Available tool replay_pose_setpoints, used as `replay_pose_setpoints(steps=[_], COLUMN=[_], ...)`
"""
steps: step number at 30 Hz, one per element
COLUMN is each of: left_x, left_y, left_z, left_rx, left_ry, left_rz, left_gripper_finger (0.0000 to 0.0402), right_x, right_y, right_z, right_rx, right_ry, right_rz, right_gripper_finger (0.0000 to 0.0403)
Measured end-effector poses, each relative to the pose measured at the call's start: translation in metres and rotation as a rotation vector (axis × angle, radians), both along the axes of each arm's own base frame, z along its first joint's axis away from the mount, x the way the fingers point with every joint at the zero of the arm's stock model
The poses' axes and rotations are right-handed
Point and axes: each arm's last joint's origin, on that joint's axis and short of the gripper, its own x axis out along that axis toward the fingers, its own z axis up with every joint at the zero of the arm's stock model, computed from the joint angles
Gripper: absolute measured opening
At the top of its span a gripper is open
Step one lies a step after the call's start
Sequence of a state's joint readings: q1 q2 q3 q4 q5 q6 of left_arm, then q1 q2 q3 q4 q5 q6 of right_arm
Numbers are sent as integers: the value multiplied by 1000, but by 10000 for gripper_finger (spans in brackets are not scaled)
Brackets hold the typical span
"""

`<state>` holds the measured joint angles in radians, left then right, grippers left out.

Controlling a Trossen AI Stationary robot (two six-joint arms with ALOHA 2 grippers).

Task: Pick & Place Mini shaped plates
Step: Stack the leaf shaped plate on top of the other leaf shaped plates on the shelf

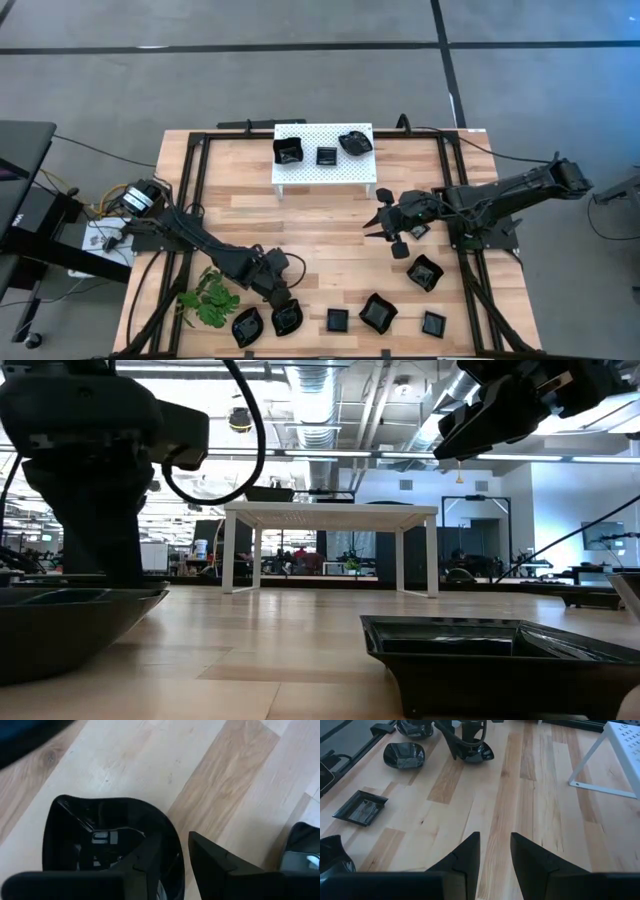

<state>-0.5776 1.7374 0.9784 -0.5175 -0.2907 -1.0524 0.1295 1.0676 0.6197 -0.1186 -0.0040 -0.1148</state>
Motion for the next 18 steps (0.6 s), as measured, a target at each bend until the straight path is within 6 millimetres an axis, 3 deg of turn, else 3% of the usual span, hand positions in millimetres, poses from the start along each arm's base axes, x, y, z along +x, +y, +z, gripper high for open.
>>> replay_pose_setpoints(steps=[4, 11, 18], left_x=[-2, -5, 1], left_y=[-1, -1, -5], left_z=[0, -1, 7], left_rx=[6, 0, 10], left_ry=[9, 45, 23], left_rz=[-7, -18, -103], left_gripper_finger=[80, 10, 7], right_x=[0, 0, 1], right_y=[0, 0, 0], right_z=[0, 0, 1], right_rx=[0, 0, 1], right_ry=[0, 0, -9], right_rz=[0, 0, 0], right_gripper_finger=[103, 103, 103])
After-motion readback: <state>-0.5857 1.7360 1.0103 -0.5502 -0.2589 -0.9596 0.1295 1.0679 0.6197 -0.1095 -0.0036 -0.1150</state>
